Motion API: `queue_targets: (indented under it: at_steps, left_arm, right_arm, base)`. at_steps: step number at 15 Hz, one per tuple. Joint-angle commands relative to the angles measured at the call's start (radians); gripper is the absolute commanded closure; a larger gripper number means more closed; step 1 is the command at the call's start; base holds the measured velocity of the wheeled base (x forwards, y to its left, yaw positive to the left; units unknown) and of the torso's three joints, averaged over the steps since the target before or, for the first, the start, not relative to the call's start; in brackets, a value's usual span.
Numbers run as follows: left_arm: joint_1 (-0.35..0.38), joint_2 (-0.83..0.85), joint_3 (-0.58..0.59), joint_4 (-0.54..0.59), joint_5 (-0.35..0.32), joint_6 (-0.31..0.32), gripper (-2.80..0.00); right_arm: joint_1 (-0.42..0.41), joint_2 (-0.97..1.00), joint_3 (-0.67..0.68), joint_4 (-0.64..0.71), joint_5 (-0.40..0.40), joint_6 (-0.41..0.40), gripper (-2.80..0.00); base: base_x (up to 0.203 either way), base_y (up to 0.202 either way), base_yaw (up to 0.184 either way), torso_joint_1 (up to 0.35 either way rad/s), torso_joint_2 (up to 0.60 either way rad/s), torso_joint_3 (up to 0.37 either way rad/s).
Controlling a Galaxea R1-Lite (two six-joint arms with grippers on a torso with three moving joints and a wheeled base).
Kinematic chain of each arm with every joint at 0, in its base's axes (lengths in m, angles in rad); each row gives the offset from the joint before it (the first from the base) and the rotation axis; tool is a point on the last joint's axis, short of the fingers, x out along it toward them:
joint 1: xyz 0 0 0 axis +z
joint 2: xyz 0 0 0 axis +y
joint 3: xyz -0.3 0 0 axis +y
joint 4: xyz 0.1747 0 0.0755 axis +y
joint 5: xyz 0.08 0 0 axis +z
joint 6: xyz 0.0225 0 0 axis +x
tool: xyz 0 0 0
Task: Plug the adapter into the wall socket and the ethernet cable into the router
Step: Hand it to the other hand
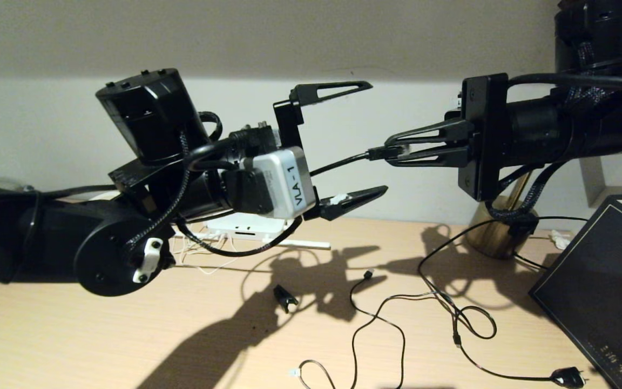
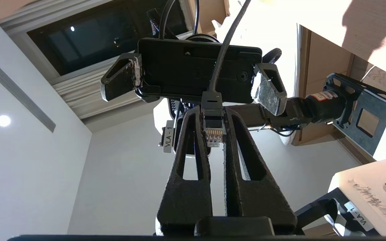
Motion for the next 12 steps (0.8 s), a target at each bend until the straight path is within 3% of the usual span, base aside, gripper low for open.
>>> queue_targets:
  at_steps: [1,12]
  left_arm:
    - [0.0,0.0,0.002,-0.005,-0.004,-0.001,0.0]
    - [-0.002,0.006,0.008,-0.005,-0.004,-0.001,0.0]
  right_arm:
    - [0.0,0.003,0.001,0.001,0.006,0.007,0.0]
    - [0.003,0.002,0.001,0.0,0.008,0.002,0.0]
  base:
    - [0.0,0.0,0.0,0.0,0.0,0.0]
    - [0.0,0.0,0.0,0.0,0.0,0.0]
